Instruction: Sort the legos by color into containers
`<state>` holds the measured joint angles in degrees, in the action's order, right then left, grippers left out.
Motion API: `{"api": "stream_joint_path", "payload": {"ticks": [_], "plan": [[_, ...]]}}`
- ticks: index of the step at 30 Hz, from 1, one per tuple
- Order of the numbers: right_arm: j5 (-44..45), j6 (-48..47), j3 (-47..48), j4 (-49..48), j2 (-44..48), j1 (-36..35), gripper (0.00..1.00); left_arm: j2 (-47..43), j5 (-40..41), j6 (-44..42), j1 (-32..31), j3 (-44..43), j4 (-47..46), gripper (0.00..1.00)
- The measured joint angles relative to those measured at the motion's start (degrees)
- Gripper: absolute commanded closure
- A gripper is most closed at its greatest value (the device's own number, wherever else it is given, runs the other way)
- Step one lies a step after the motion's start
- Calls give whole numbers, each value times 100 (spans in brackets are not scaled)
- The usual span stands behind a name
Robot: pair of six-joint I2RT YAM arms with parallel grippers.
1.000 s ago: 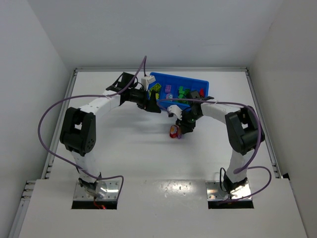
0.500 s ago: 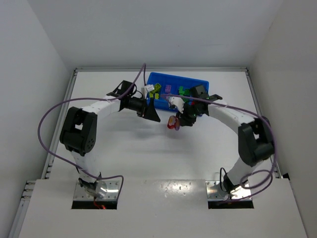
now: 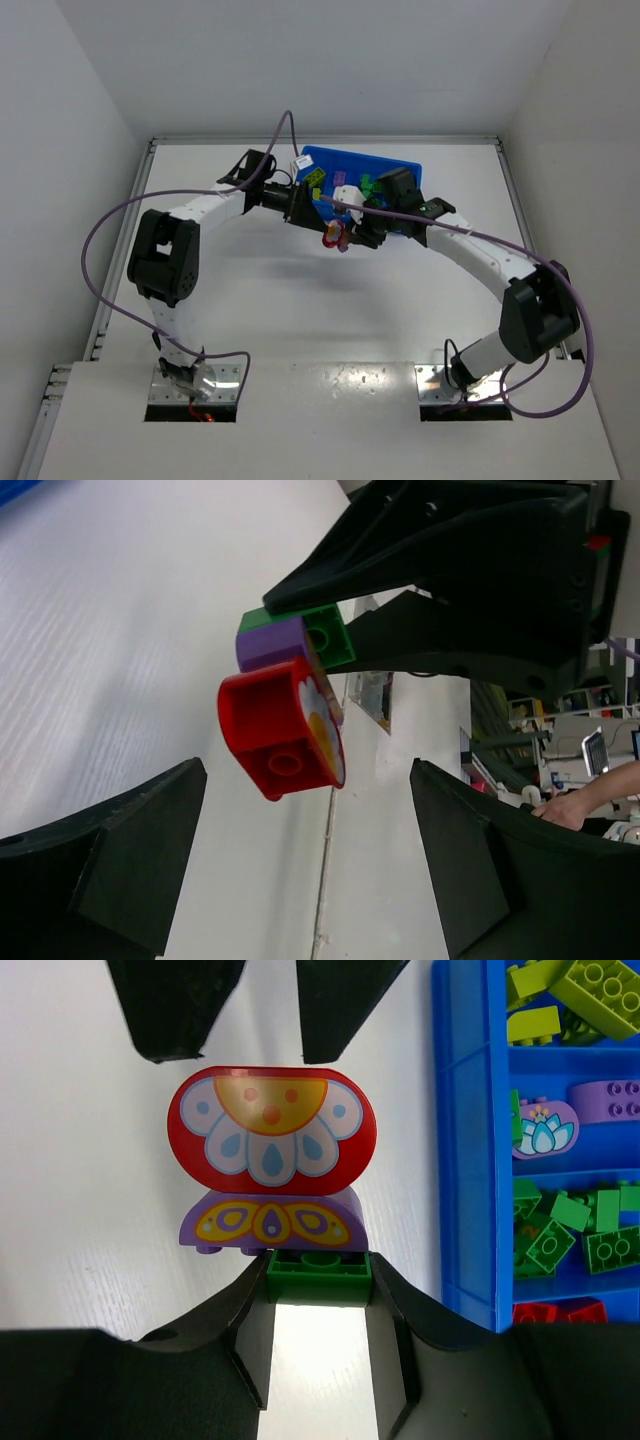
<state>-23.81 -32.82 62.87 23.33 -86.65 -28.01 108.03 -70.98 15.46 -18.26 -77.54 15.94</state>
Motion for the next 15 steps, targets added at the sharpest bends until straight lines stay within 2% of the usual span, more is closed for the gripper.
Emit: {"api": "stream_joint_path", "payload": {"ticks": [11, 13, 14, 15], "plan": [[157, 247, 155, -74, 0, -256, 100, 28, -210, 142, -2, -15, -24, 13], [190, 271, 256, -114, 0, -323, 100, 92, -199, 179, -9, -39, -37, 25], [225, 284, 293, -138, 0, -358, 100, 125, -177, 208, -13, -44, -48, 37], [258, 289, 313, -162, 0, -385, 100, 157, -170, 232, -13, -50, -52, 72]]}}
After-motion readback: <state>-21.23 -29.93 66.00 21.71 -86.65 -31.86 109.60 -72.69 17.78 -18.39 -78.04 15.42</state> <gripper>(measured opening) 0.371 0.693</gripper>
